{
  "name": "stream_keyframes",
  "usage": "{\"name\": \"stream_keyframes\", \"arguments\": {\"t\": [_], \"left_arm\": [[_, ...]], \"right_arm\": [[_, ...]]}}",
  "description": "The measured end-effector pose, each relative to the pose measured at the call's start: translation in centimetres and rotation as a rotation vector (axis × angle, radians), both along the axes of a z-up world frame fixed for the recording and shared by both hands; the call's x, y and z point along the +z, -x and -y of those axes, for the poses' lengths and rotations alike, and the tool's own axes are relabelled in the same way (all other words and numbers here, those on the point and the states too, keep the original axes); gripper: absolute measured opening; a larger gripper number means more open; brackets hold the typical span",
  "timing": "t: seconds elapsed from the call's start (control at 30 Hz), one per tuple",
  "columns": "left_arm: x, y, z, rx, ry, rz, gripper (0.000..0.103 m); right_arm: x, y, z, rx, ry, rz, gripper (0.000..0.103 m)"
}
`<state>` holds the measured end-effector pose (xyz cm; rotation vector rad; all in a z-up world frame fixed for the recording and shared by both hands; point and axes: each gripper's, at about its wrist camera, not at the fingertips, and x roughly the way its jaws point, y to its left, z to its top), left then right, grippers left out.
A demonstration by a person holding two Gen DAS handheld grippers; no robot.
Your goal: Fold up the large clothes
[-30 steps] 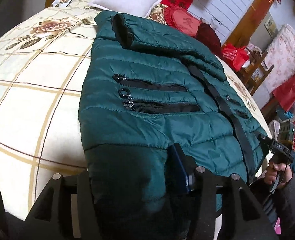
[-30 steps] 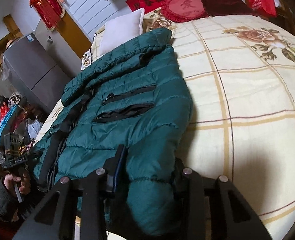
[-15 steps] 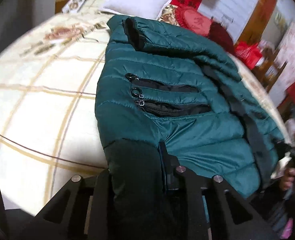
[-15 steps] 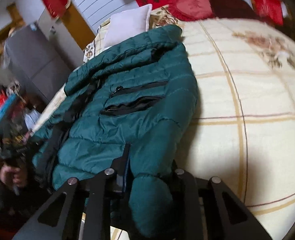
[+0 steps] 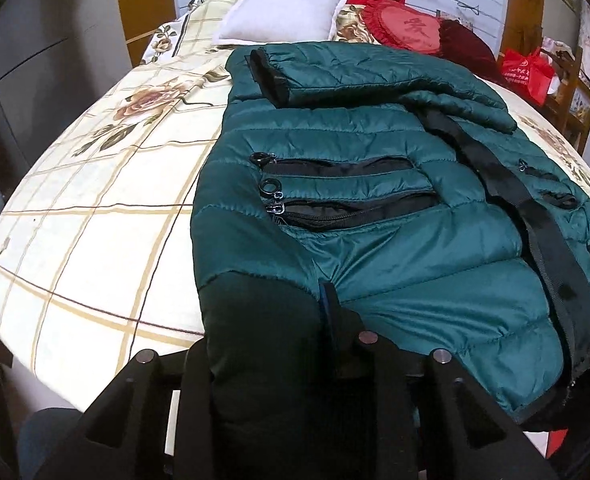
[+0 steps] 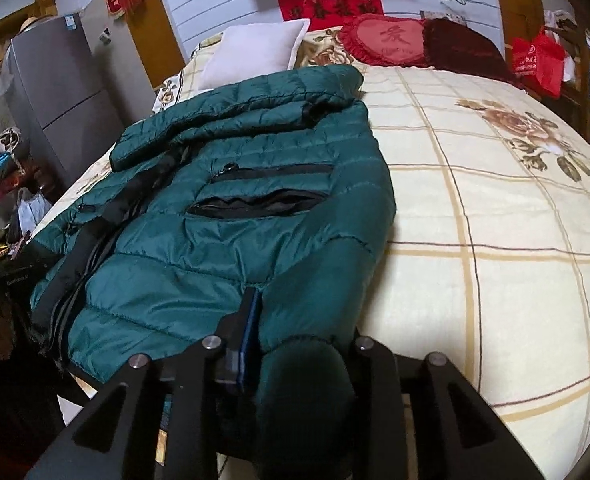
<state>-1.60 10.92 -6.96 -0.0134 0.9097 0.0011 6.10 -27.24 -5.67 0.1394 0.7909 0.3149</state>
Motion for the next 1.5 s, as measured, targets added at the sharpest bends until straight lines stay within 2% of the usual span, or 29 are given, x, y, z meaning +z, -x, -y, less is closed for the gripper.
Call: {"name": "stream_keyframes", "arguments": {"t": [0.4, 0.5, 0.63, 1.0, 1.17, 1.4, 1.5], "left_arm": [[0.0, -0.1, 0.0, 0.009, 0.014, -0.006, 0.014], [0.0, 0.0, -0.2, 0.009, 0.024, -0.008, 0.014], [-0.2, 0.2, -0.4, 0.014, 0.029, 0.002, 0.017], [-0.4, 0.5, -1.4, 0.044, 0.084, 0.028, 0.026], [-0.5, 0.7, -1.7, 0.048, 0.127, 0.045, 0.027], [-0.5, 1.0, -1.4, 0.055, 0.114, 0.086, 0.027], [-0.6, 0.9, -1.9, 0.067, 0.152, 0.082, 0.027]], "right_arm": [[0.4, 0.0, -0.3, 0.015, 0.017, 0.001, 0.024], [0.4, 0.0, -0.3, 0.013, 0.025, 0.002, 0.025], [0.2, 0.0, -0.3, 0.003, 0.038, -0.004, 0.033], [0.0, 0.3, -0.7, -0.019, 0.049, 0.001, 0.035], [0.0, 0.3, -0.7, -0.032, 0.04, 0.001, 0.035], [-0.1, 0.4, -0.6, -0.048, 0.026, 0.02, 0.036], [-0.1, 0.5, -0.7, -0.051, 0.027, 0.023, 0.036]]}}
